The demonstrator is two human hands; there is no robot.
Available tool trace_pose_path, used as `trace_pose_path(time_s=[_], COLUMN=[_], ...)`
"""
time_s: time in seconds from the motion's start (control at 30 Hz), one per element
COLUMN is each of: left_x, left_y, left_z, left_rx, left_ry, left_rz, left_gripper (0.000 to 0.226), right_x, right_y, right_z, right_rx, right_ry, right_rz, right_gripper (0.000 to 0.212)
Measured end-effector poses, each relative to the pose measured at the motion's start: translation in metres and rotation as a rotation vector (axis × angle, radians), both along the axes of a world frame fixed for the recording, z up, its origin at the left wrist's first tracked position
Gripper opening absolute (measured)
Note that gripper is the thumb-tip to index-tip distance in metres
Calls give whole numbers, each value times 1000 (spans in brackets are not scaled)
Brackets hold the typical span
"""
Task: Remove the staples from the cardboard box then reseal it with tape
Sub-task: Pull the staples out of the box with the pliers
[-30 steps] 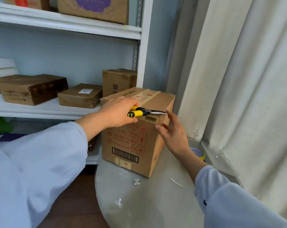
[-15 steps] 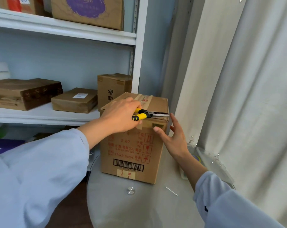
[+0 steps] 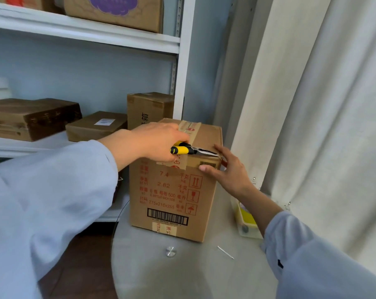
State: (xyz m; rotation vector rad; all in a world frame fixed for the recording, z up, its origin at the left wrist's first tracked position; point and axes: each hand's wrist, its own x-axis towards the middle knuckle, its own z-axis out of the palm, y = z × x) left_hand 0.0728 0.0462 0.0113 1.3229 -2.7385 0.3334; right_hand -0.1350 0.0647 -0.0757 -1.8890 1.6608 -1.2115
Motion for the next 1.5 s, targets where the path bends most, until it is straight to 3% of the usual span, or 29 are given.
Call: trace_pose_path(time_s=[0.3,0.63,0.8,1.0,1.13,1.3,1.5], left_x=[-8,-35,-41,-20,-15,-5,1], left_y=[21,60,66,49,35,14,-2], left_z=[-3,-35,-48,-18,-5,3,7], left_rx=[-59,-248,-231,-276,-226,-16,100], left_ry=[30,86,114,47,-11,-22,9], left_rz=[79,331,332,298,199,75,-9], left_gripper=[24,38,33,54,50,31,32], right_x=[4,9,9,8,7,7,8], right_y=[1,3,2,1,3,2,0], right_z=[-2,-2,0,-1,-2,-4,-6], right_rx=[-18,-12,-1,23,13,5,-2], right_ry=[-52,-106,-91,-89,-84,-77,-65], right_rz=[-16,-34,-37,-25,-27,-36,-39], right_gripper=[81,72,69,76,75,75,75])
